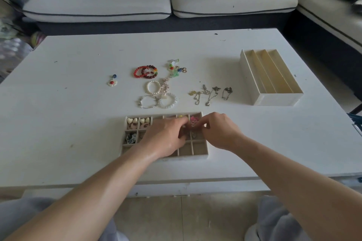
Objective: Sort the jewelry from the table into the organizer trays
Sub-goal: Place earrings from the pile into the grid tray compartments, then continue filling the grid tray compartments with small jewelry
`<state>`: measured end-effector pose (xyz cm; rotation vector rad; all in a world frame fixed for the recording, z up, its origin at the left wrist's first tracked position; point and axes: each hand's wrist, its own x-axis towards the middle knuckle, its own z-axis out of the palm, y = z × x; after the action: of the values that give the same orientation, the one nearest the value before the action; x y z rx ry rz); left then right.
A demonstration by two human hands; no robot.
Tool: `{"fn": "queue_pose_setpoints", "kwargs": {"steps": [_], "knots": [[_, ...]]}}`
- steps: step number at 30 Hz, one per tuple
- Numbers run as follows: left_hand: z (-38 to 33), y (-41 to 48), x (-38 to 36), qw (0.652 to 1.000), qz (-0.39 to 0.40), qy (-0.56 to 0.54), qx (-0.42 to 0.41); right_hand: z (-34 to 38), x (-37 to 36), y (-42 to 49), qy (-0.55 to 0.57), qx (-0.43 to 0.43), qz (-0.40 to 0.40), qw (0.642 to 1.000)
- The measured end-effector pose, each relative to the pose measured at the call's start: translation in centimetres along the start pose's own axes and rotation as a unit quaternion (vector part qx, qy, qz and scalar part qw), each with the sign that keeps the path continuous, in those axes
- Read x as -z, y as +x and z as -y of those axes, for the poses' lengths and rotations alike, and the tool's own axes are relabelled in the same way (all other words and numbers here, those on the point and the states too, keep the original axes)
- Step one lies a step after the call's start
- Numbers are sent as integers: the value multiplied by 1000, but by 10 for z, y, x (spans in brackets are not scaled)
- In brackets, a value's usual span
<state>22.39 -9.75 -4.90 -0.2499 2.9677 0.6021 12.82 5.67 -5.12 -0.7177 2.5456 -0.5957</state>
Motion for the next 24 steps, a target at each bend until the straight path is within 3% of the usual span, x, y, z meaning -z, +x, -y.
{"fn": "queue_pose_setpoints", "kwargs": {"steps": [7,17,21,24], "knots": [[-1,-2,-7,996,59,29,-54,3,5,-3,-62,24,36,997],[2,5,-10,997,57,16,-50,7,5,1,-73,20,40,996],[5,9,0,999,0,-32,-7,8,6,9,-13,1,-59,998],[17,13,6,996,-63,-50,36,9,-1,17,24,-29,-75,996]]}}
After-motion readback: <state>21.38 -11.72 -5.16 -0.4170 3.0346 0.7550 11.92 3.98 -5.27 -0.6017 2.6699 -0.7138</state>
